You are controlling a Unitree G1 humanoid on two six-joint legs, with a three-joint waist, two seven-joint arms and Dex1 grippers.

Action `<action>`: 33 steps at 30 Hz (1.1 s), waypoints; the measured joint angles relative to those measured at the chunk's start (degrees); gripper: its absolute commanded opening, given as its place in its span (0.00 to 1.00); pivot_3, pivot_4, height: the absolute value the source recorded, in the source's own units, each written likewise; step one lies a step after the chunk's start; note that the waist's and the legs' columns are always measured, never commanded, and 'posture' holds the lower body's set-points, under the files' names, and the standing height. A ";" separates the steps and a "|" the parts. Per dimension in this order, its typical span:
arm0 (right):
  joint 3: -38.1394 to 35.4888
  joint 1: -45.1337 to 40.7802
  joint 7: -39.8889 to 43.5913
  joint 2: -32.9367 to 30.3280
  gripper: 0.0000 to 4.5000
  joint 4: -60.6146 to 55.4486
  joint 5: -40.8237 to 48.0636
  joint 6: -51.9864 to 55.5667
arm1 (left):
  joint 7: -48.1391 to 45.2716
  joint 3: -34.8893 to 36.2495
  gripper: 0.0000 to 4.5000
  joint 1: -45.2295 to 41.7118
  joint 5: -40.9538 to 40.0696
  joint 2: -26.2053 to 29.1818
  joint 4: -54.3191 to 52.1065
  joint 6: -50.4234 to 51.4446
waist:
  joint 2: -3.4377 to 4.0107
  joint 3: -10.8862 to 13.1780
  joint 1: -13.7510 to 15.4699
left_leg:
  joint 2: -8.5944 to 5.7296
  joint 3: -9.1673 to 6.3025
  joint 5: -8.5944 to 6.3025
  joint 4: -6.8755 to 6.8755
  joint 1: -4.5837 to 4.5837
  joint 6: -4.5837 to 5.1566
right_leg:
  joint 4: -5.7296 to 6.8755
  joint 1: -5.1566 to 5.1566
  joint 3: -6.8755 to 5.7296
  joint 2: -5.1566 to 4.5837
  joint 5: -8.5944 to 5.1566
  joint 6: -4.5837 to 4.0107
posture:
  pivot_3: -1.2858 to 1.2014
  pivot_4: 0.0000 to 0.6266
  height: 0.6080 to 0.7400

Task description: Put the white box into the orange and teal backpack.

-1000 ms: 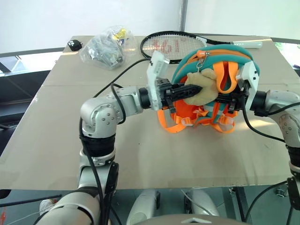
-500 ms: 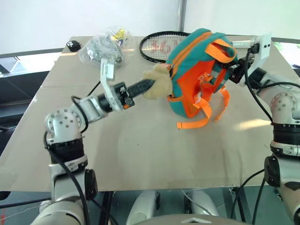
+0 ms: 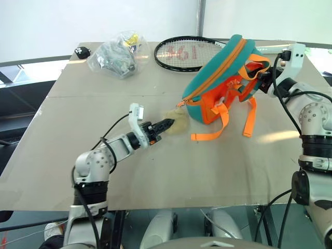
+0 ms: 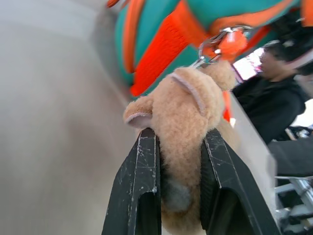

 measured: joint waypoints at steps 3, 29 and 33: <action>-1.46 -0.10 -2.67 -0.01 0.00 -0.26 1.07 0.22 | 3.29 -3.17 0.07 -2.61 4.11 -3.54 1.99 -2.55 | -0.02 -0.02 0.59 | -0.05 -0.06 0.00 0.02 -0.04 0.00 | 0.00 0.00 -0.03 -0.02 0.00 0.00 | 0.52 0.24 1.00; 7.68 32.37 13.39 -12.14 1.00 -40.64 -3.37 -0.13 | -15.97 -3.74 1.00 6.79 17.83 11.39 -10.40 -23.72 | 0.01 0.01 0.20 | 0.14 -0.07 0.00 -0.34 -0.19 0.00 | -0.50 -0.17 0.02 0.10 0.00 0.00 | 0.52 0.24 1.00; 4.51 40.50 18.26 -14.87 1.00 -40.84 -5.33 -6.16 | -17.87 -1.41 1.00 10.22 17.53 14.37 -12.86 -23.51 | 0.01 0.01 0.55 | 0.14 -0.09 0.00 -0.35 -0.16 0.00 | -0.49 -0.13 0.02 0.11 0.00 0.00 | 0.52 0.24 1.00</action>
